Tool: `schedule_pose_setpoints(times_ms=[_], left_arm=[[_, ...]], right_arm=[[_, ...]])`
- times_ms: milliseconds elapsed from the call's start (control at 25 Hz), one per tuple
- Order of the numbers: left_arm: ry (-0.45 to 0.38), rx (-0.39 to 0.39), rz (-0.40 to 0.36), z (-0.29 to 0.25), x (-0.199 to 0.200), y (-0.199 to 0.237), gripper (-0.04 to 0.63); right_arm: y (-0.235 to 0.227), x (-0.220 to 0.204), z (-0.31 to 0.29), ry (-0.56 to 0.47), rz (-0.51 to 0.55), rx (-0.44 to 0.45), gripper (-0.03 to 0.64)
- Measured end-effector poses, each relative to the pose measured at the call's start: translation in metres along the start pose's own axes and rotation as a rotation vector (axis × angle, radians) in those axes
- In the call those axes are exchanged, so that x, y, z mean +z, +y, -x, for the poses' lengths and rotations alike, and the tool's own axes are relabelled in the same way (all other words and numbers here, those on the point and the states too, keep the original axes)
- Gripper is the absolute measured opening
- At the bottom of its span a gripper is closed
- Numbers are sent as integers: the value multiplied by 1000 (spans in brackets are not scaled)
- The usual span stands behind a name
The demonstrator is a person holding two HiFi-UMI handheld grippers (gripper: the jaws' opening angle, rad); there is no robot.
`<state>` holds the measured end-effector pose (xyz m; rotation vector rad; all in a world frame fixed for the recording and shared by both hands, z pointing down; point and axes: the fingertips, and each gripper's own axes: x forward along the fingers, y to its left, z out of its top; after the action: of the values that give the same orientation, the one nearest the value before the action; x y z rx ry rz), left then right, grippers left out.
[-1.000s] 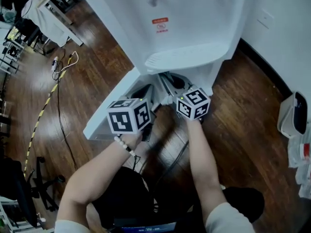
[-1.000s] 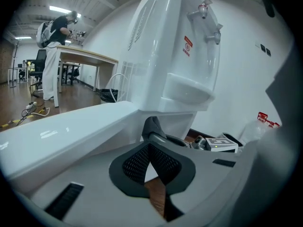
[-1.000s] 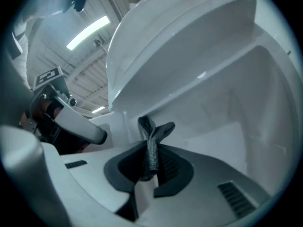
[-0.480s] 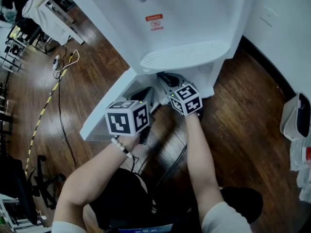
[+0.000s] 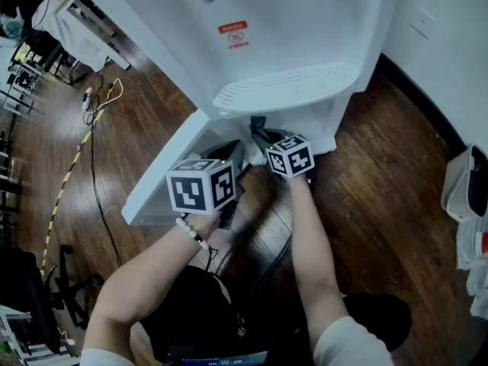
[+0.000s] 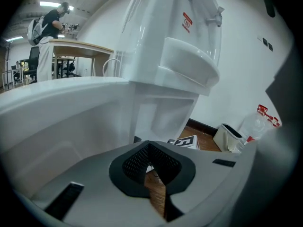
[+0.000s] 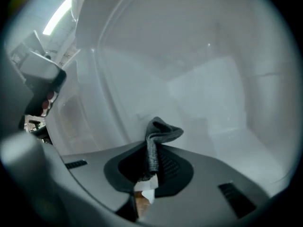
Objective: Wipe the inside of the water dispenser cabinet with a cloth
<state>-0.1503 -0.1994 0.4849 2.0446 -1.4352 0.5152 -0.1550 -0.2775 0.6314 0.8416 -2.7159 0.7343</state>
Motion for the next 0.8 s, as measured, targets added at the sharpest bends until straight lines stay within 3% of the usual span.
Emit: schedule_pose_setpoints(times_ms=[120, 280, 400, 480, 680, 800], left_arm=[[5, 4, -6, -2, 0, 0, -3], [16, 3, 0, -5, -2, -2, -3], [22, 6, -8, -6, -4, -3, -3], [29, 16, -12, -7, -6, 0, -3], [44, 45, -19, -8, -8, 9, -2], [51, 40, -19, -9, -10, 6, -3]], right_arm=[[-10, -26, -12, 130, 6, -31, 34], [-25, -55, -24, 325, 107, -85, 34], [-30, -66, -28, 378, 136, -102, 34], [-29, -56, -26, 330, 127, -97, 34], [-15, 3, -14, 57, 66, 5, 34], [-6, 38, 0, -28, 168, 16, 35]])
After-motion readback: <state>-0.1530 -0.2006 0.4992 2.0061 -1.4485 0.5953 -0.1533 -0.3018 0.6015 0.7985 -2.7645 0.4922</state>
